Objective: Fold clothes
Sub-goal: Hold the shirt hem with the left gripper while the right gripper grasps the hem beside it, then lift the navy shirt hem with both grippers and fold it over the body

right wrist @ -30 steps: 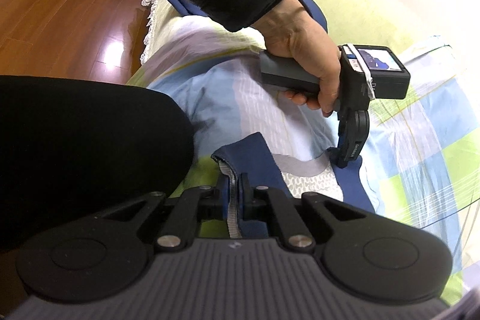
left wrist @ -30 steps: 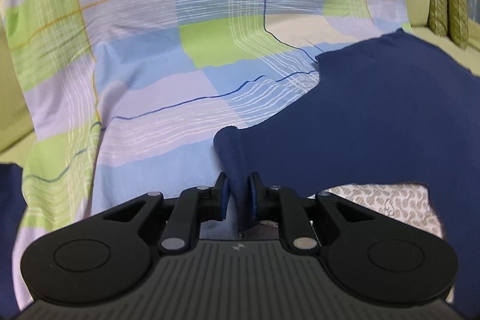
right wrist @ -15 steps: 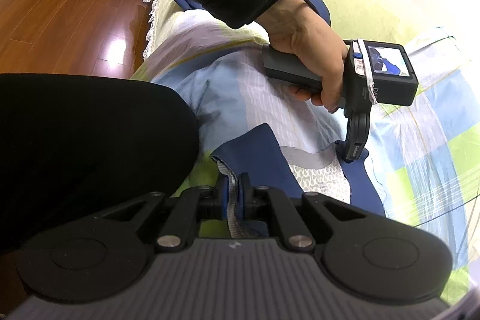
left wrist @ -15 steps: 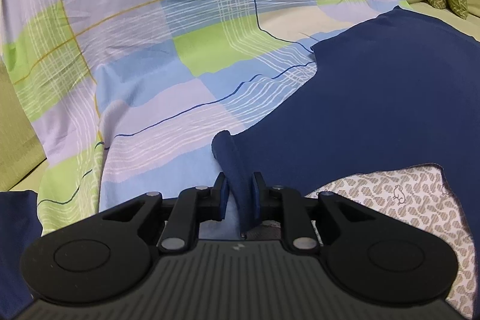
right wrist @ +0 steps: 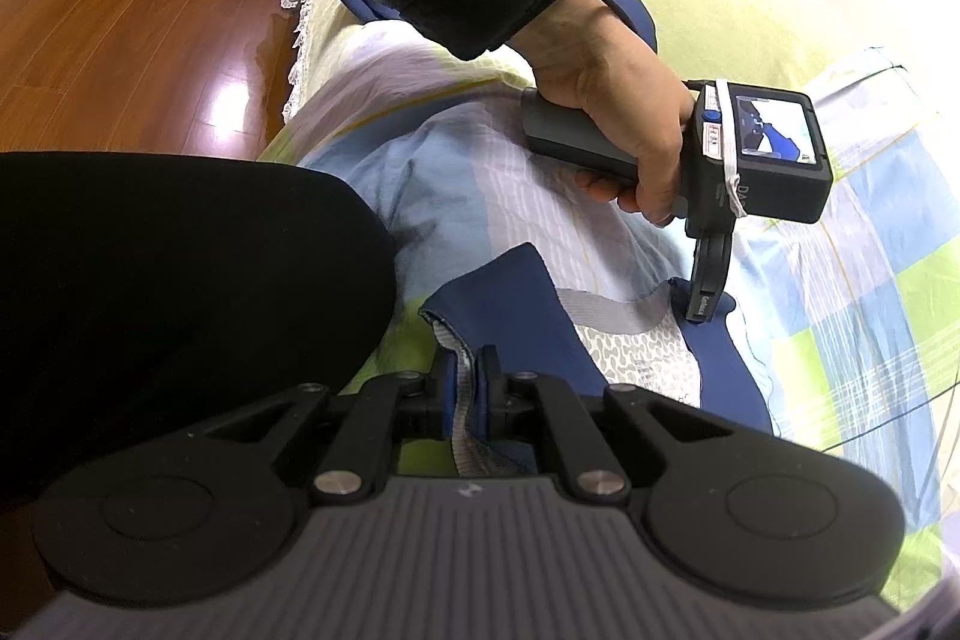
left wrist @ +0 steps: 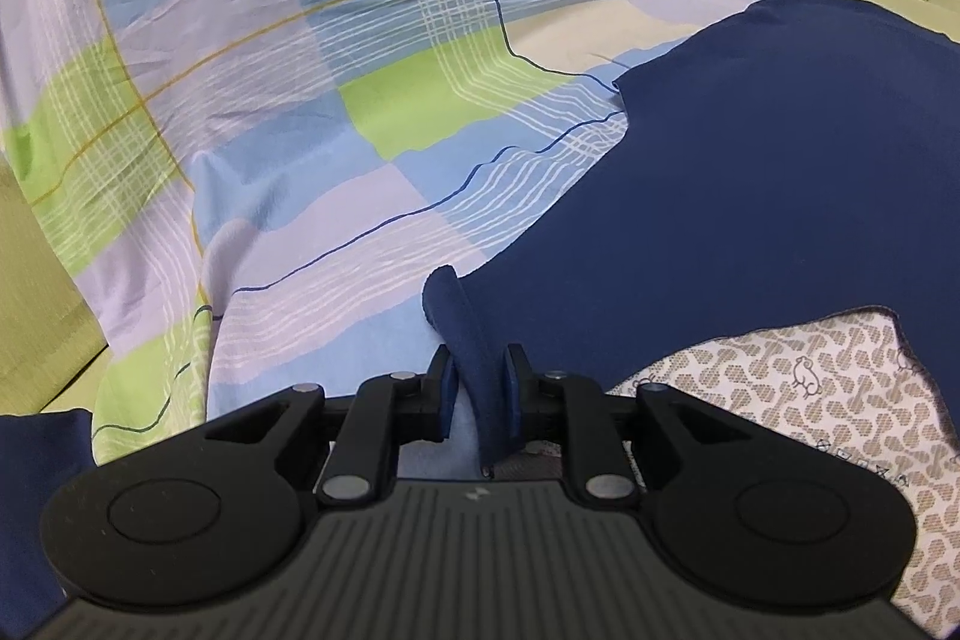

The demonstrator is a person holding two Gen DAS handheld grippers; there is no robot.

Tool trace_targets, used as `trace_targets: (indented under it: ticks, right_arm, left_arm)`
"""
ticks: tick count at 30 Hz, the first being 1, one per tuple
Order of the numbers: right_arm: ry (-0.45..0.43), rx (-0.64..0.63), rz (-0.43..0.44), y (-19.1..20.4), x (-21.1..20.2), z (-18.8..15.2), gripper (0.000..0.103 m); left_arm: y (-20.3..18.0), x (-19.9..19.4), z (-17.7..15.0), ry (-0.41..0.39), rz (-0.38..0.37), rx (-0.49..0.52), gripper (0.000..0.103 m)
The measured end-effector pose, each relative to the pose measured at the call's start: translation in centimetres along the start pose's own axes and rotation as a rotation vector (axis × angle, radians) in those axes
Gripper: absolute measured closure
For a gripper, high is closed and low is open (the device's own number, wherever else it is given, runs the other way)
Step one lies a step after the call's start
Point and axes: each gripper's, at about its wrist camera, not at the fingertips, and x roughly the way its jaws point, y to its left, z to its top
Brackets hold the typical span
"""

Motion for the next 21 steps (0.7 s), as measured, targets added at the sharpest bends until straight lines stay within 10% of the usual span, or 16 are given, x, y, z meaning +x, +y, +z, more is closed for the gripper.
trace_targets:
  ticks: [8, 21]
  right_arm:
    - [-0.009, 0.038, -0.005, -0.5, -0.2, -0.1, 0.099]
    - [-0.132, 0.212, -0.066, -4.3, -4.4, 0.4, 0.103]
  left_arm:
    - [0.3, 0.0, 0.2, 0.009, -0.027, -0.028, 0.09]
    - [6.0, -4.3, 4.4, -0.089, -0.279, -0.338, 0.102]
